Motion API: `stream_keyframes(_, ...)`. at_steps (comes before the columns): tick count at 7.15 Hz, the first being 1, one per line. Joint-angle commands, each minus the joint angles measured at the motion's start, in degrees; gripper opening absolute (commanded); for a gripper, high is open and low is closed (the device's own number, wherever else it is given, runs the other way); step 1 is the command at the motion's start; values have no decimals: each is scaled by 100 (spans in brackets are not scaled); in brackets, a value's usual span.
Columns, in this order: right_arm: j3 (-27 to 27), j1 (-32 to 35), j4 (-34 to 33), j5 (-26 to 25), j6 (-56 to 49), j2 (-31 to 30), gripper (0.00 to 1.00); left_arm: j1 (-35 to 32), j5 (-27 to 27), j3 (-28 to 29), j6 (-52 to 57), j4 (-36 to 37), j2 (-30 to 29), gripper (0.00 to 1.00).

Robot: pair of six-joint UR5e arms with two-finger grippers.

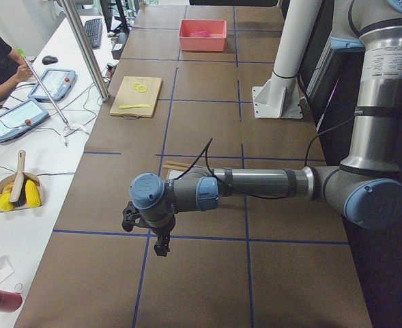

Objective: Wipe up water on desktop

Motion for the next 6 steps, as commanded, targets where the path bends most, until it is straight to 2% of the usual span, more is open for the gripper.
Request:
stream_keyframes(1,-205,0,540,6,118,-55,100,4,0,-4,0,-1,-7,100)
stream_keyframes(6,-144,0,541,23,127,-38,100,4,0,14,9,-1,2,100)
